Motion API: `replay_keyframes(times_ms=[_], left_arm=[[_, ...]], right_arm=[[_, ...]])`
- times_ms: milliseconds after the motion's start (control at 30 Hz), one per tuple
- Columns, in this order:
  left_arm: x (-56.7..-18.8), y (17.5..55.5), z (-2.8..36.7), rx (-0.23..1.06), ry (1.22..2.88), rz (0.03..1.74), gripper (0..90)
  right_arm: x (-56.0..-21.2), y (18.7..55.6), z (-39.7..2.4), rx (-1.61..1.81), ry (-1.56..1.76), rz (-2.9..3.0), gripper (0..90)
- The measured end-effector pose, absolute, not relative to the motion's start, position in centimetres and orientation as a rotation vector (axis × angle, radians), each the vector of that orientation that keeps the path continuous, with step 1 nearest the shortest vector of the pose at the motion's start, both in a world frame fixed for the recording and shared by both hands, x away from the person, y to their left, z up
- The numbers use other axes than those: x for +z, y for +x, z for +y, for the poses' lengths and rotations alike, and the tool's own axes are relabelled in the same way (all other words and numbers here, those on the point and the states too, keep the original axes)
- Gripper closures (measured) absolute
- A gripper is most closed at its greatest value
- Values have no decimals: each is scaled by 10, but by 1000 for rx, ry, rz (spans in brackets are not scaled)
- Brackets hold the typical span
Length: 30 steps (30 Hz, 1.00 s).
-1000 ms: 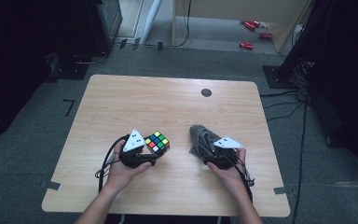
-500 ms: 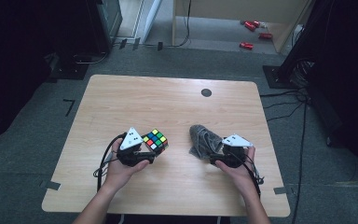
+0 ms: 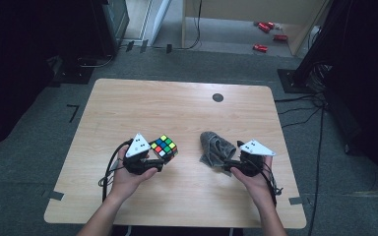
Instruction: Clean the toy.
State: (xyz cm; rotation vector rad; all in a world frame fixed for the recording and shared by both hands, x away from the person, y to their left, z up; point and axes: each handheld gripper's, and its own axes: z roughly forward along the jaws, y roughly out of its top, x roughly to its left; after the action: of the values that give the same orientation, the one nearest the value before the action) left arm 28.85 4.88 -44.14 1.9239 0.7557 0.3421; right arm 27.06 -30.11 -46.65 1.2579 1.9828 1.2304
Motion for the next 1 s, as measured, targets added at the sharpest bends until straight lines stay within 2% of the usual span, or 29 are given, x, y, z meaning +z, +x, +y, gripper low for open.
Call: replay_keyframes(times_ms=[267, 533, 1000], left_arm=[[-439, 287, 42, 284, 1887, 773, 352], [-439, 284, 31, 255, 1876, 779, 352], [-439, 278, 19, 218, 1854, 793, 352]], right_arm=[[-467, 259, -249, 1375, 1083, 2080, 168], [-468, 249, -215, 1429, 995, 2129, 173], [-474, 244, -193, 1463, 937, 2130, 198]])
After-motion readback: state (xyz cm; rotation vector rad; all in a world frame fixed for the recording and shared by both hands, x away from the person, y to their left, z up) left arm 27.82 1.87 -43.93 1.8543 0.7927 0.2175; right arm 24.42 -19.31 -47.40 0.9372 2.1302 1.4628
